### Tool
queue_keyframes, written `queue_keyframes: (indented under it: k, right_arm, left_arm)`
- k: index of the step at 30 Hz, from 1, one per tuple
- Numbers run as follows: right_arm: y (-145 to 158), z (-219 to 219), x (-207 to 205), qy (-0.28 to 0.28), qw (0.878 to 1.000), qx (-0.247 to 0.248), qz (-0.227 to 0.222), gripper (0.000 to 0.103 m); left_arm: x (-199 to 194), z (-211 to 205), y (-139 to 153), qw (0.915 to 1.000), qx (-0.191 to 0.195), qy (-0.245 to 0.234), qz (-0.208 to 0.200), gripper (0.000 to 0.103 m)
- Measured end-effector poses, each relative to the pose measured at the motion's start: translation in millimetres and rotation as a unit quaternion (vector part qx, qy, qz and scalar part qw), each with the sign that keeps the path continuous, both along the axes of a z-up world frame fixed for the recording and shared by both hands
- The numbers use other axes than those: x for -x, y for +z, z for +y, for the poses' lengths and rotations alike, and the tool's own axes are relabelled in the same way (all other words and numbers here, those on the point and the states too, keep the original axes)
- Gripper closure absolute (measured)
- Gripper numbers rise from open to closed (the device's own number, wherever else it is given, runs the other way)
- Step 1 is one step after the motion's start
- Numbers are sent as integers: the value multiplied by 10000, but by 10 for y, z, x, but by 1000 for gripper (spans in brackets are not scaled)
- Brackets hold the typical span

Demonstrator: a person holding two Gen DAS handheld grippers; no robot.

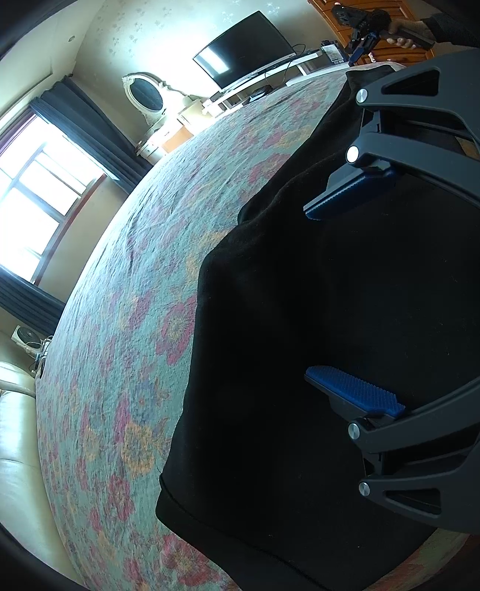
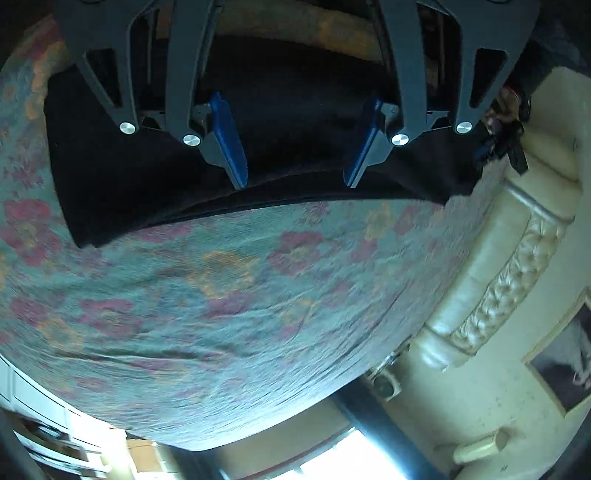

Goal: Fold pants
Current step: 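Grasp the edge of the folded pants with the right tool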

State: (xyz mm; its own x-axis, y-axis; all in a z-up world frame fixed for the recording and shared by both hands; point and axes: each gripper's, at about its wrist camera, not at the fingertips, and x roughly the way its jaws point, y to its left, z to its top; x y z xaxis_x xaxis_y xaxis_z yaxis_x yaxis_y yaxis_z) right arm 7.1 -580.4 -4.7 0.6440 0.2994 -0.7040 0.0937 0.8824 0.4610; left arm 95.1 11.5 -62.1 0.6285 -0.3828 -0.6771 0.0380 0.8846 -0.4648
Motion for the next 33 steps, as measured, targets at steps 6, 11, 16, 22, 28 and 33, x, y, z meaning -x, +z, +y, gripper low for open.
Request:
queue_keyframes:
  k: [6, 11, 16, 22, 28, 33]
  right_arm:
    - [-317, 656, -752, 1876, 9765, 676, 817, 49]
    - [-491, 895, -812, 2665, 9460, 1339, 1273, 49]
    - [-567, 988, -846, 2793, 9308, 1833, 1484, 73]
    - [-352, 1017, -729, 2675, 9280, 2329, 1142, 96]
    - [-273, 881, -806, 2241, 9342, 2642, 848, 96]
    - [-334, 640, -816, 1712, 9606, 2000, 887, 61]
  left_arm:
    - [-25, 5, 4, 10000, 38, -27, 40, 21]
    - [-16, 32, -8, 9999, 137, -63, 63, 21]
    - [-15, 9, -18, 9999, 74, -60, 30, 21]
    - [-14, 17, 9, 9999, 152, 30, 59, 21]
    - [-16, -22, 53, 9994, 325, 99, 37, 21]
    - [1, -211, 134, 9994, 307, -152, -46, 21]
